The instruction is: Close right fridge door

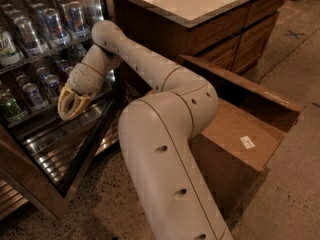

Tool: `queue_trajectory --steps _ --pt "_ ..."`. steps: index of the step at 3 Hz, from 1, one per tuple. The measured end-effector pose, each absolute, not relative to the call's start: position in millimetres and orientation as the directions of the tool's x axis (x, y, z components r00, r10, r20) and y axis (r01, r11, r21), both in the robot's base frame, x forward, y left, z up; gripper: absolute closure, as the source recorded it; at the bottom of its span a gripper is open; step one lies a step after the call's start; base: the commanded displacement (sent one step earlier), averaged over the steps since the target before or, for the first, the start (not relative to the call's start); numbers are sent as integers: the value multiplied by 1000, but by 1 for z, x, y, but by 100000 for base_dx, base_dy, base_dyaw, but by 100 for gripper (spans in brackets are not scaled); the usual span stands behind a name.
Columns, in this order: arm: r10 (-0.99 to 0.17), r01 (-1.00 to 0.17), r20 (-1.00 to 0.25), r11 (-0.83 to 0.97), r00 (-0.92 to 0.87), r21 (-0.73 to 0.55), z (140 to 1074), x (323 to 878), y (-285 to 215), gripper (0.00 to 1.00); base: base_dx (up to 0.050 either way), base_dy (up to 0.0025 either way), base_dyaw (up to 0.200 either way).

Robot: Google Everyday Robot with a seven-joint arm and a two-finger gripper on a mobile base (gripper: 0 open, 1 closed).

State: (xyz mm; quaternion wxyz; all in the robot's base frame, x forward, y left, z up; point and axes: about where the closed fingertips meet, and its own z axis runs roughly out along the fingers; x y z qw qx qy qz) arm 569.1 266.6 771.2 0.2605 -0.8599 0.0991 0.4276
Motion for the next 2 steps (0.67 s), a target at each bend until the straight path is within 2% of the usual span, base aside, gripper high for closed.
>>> queue_trajectory --steps 2 --pt "5 -370 -777 -877 629 -306 763 567 284 100 0 0 0"
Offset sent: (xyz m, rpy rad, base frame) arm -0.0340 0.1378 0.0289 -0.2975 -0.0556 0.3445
